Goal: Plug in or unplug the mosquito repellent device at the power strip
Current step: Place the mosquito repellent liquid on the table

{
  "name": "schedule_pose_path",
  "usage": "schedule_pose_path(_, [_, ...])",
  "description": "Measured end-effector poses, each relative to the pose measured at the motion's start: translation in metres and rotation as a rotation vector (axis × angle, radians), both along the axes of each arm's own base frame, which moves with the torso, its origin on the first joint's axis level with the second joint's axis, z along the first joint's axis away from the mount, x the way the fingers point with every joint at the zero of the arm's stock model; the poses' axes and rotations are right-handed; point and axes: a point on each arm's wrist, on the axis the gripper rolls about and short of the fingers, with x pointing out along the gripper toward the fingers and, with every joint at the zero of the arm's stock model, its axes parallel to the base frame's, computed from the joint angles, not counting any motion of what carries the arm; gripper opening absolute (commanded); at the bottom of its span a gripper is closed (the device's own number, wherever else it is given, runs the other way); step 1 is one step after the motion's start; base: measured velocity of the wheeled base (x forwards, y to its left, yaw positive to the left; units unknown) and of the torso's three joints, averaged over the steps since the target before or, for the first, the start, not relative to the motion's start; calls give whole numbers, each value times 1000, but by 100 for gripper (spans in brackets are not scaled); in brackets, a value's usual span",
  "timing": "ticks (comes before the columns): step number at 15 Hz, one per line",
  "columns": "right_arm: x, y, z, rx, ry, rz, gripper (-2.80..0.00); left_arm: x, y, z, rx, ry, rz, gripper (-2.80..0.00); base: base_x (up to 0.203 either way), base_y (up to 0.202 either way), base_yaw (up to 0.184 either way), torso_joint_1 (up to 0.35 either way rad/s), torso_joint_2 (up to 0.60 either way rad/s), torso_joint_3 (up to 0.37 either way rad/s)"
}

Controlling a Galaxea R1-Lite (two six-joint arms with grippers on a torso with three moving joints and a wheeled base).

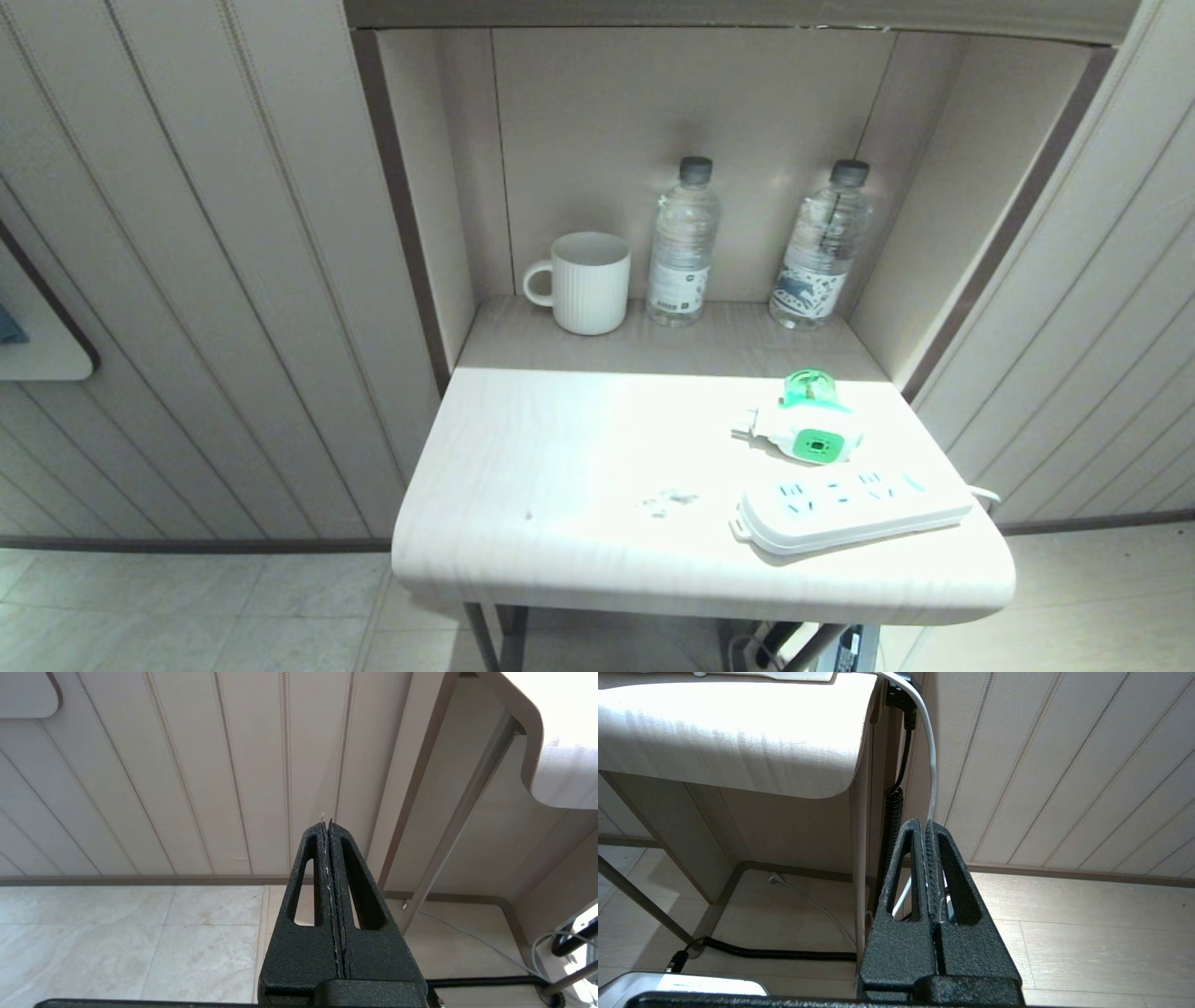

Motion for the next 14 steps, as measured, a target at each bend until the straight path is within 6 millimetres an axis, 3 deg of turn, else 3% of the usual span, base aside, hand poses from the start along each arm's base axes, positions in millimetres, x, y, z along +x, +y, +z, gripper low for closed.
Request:
schedule_pose_path(4, [-2,0,2,-4,16,-9,-280,0,0,0,0,-1,-1,-280,0,0,0,0,0,0])
schedule_pose_path(6, [-9,0,15,-4,40,-1,-280,0,0,0,0,0,0,-280,0,0,0,0,0,0])
schedule_pose_path(10, [-19,0,86,13,37,24,-280,0,0,0,0,0,1,-280,0,0,0,0,0,0])
schedule_pose_path(14, [17,1,168,100,102,60,-280,0,0,0,0,0,0,-280,0,0,0,0,0,0])
